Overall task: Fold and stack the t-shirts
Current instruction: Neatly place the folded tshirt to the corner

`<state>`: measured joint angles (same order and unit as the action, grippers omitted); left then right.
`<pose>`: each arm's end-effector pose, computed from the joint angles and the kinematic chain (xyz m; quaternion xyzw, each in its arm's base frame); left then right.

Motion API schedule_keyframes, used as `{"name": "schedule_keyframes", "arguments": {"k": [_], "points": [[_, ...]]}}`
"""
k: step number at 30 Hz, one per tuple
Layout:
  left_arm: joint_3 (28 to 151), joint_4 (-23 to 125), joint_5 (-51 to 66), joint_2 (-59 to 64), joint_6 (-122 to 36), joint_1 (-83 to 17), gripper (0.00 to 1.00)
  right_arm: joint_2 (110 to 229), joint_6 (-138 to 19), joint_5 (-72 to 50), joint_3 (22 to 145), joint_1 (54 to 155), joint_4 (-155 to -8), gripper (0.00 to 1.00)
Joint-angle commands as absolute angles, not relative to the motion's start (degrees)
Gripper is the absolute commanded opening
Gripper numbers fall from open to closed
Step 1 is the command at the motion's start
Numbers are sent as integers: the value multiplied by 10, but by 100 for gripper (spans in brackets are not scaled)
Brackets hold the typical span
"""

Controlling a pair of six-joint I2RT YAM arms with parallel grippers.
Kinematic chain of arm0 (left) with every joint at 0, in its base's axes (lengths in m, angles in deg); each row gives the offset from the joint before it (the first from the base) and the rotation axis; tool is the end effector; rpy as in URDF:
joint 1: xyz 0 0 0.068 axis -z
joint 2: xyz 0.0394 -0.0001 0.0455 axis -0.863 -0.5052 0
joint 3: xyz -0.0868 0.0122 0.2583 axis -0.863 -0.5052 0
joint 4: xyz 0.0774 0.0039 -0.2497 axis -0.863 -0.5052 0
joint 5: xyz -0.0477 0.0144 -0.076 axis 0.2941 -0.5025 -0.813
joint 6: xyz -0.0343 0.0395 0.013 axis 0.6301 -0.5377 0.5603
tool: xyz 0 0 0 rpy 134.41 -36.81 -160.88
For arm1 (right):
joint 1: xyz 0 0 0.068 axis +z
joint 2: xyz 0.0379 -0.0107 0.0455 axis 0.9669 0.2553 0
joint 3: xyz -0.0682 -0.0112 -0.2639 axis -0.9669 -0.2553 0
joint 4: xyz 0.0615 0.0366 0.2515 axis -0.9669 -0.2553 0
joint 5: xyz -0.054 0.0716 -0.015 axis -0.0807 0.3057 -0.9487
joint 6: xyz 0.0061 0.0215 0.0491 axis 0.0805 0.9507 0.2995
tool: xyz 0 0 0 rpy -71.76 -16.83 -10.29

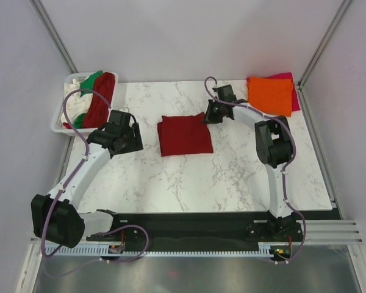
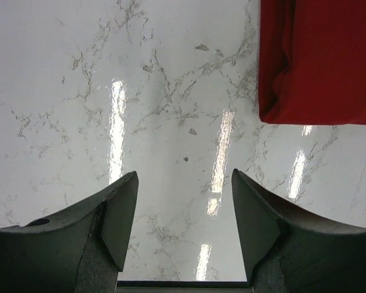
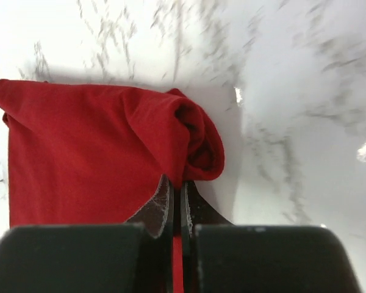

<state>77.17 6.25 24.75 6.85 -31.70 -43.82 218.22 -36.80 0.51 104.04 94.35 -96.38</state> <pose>0.2432 -0.0631 0.2846 -0.0833 0.9451 -0.0320 0.3143 0.4653 0.1739 0.1504 0.0247 0.9251 0.2844 0.2505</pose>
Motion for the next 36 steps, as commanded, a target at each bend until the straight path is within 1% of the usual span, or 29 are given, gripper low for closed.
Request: {"name": "schedule_keyframes", "arguments": {"k": [1,8,12,13,18,21,23,27,28,31,33,36], "points": [[769,85,262,84,-338,-439,70,2135,-442,-69,1122,916,-1050,0],[767,85,262,80,-338,-438,70,2164,-486,-117,1254,867,-1153,0],[767,85,262,75,-338,-438,70,2175,-495,-127,1323,839,-1186,0],[767,85,262,74,-338,-438,70,2184,-502,-134,1357,835,-1200,0],[767,85,262,63,-338,-437,70,2207,-533,-170,1456,811,-1230,0],[767,85,262,56,-338,-434,70,2225,-543,-182,1521,779,-1229,0],[767,85,262,52,-338,-431,70,2237,-538,-180,1535,755,-1223,0],[767,85,262,43,-338,-424,70,2253,-524,-164,1510,679,-1170,0],[767,85,262,42,-338,-423,70,2274,-522,-163,1513,657,-1157,0],[766,85,262,36,-338,-418,70,2317,-488,-182,1519,610,-1128,0],[766,85,262,33,-338,-415,70,2332,-455,-204,1491,592,-1100,0],[765,85,262,32,-338,-412,70,2372,-439,-229,1486,573,-1067,0]]}}
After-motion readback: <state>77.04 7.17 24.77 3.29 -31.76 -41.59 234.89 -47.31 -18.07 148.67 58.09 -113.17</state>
